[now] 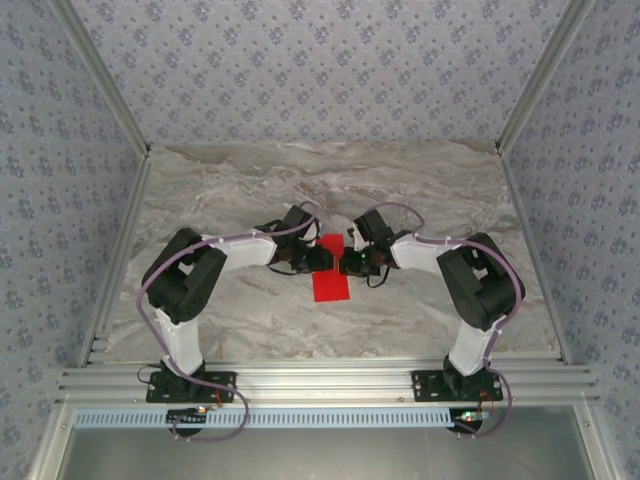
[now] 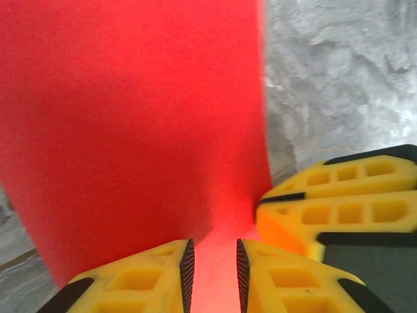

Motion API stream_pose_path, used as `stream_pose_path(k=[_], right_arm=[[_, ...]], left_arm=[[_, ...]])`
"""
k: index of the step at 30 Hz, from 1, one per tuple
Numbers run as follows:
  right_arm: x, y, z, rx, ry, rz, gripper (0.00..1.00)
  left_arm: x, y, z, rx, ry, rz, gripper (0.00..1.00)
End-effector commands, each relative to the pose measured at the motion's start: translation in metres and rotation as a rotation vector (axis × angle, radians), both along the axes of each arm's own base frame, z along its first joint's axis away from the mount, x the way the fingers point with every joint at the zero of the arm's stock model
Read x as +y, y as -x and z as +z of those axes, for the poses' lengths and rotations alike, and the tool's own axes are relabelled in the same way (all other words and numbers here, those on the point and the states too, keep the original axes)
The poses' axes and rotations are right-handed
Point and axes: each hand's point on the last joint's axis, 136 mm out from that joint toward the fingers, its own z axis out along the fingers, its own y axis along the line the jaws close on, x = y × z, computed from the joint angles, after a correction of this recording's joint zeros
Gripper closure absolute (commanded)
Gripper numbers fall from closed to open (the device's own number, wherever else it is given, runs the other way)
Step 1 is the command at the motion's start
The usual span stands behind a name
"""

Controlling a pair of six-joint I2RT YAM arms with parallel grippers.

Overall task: Fold a paper plane with a square sheet of paper (fold left side to right side)
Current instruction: First fold the square sheet of paper in half at the center of the table.

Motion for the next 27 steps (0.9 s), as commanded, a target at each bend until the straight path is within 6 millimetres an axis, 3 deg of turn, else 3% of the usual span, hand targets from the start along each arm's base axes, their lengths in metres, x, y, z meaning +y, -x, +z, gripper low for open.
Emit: stream_pose_path(k=[1,9,15,22,27], right_arm=[[-0.031,0.032,-0.044,0.129,0.182,0.000,0.87],[-0.035,0.036,-0.049,0.147,0.205,0.010,0.88],[-0.033,0.037,-0.047,0.145,0.194,0.015,0.88],[-0.026,0.036,-0.043,0.135,0.182,0.025,0.88],[-0.025,0.035,-0.042,0.132,0.183,0.026,0.88]], left_arm=[[0.019,0.003,-0.020,0.014,-0.088,0.006,0.75],[0.043,0.000,-0.023,0.015,-0.086,0.043,0.77],[0.053,-0.002,-0.002,-0.022,-0.044,0.050,0.80],[0.026,-0.005,0.038,-0.102,0.134,0.011,0.81],[0.006,-0.006,0.042,-0.113,0.165,-0.017,0.81]])
